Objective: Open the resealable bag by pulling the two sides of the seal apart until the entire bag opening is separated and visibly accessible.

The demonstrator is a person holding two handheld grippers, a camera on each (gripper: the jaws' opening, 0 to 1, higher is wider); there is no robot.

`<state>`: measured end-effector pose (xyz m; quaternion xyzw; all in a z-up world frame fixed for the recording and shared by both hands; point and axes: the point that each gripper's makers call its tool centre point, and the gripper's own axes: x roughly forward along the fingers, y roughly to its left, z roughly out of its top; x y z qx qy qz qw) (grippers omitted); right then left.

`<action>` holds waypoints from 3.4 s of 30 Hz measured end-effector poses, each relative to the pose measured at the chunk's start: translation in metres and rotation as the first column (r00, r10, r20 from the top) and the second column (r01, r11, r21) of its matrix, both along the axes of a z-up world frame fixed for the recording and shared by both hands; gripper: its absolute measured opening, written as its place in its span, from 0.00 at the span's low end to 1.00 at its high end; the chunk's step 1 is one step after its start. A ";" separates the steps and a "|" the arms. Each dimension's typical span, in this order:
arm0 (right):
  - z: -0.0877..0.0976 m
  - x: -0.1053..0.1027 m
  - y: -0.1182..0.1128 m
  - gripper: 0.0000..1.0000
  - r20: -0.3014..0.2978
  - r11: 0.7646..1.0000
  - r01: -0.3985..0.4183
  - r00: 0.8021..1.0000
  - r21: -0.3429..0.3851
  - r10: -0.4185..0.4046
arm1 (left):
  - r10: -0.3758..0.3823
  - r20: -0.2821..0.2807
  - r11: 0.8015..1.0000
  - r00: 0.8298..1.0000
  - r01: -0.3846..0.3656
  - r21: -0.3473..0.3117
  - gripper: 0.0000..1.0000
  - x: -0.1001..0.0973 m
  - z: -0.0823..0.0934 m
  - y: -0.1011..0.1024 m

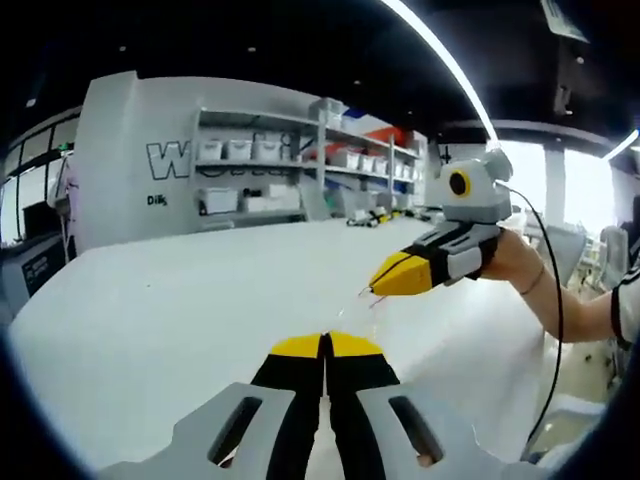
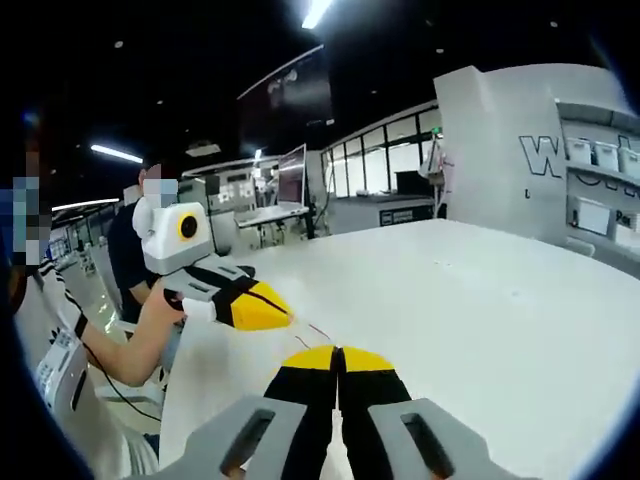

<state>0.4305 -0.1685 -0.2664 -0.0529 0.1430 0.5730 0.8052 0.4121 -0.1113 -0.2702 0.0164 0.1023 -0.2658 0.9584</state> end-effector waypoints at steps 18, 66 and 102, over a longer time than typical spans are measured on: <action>-0.001 -0.003 0.006 0.00 -0.009 0.999 0.004 1.000 0.036 -0.004 | -0.057 0.024 0.998 0.998 0.057 -0.032 0.10 -0.008 0.001 -0.008; 0.008 -0.012 0.011 0.00 0.005 0.996 -0.024 1.000 0.092 0.023 | -0.030 -0.070 0.998 0.997 0.026 -0.056 0.27 -0.026 -0.067 -0.008; 0.012 -0.025 -0.001 0.16 0.012 0.990 -0.008 1.000 0.140 0.007 | -0.037 -0.056 0.998 0.998 0.034 -0.051 0.26 -0.021 -0.067 -0.015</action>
